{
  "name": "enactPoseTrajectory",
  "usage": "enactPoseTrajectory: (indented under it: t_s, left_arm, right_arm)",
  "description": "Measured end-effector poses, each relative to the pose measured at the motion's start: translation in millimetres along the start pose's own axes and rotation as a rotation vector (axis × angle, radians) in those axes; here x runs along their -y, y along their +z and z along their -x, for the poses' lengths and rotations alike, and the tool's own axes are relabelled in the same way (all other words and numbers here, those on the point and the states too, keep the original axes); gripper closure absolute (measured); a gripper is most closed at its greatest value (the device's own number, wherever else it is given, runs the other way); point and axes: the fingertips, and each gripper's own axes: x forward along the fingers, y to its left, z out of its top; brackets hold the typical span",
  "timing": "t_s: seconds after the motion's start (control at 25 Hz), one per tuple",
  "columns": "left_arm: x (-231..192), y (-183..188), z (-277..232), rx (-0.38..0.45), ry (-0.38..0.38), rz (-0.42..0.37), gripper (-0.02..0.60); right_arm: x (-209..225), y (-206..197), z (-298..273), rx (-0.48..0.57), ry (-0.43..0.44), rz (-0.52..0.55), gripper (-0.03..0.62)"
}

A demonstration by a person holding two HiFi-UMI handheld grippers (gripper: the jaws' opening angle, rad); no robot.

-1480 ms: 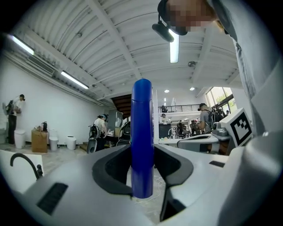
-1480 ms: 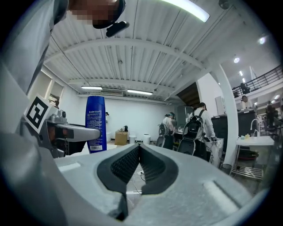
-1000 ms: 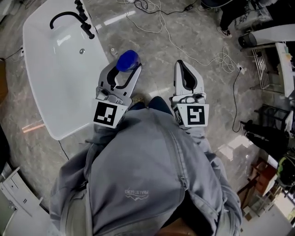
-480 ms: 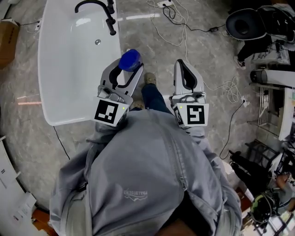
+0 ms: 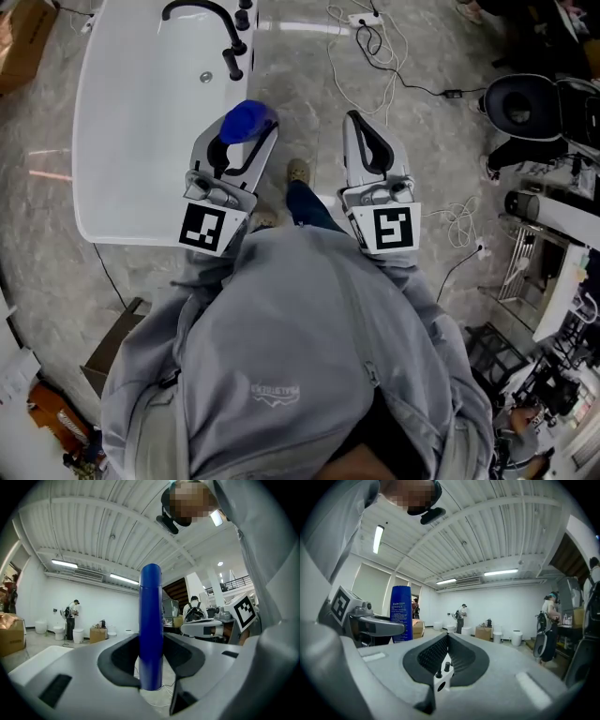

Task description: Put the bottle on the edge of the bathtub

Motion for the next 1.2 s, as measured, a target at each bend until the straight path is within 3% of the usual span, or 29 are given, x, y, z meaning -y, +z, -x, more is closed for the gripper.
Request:
enactPoseTrajectory:
  t_s: [0.32,0.44,0.8,1.04,1.2]
  left_arm:
    - [-25,-5,-37,0.021,0.111,0.007,0.426]
    - [-34,-18,-45,-0.030,0.130,0.002,0.426]
    - [-67,-53,-55,-0.095,0.130,-0.011,0.426]
    - [-94,-74,-59,-0.123,0.100,-0.076,0.426]
    - [-112,-89,-61,-0.122,0.099,-0.078,0.426]
  right_arm:
    - [22,-15,-37,0.010,0.138,-0.036,0.592]
    - [26,-25,-50,0.000,0.177,-0.037,0.592]
    - [8,-51,-102,-0.055,0.271,-0.062,0.592]
    - [-16,-67,-142,-0.040,0.321,-0.081,0.592]
    - [-30,-82,-160,-0.032,0.342,-0.097,0.592]
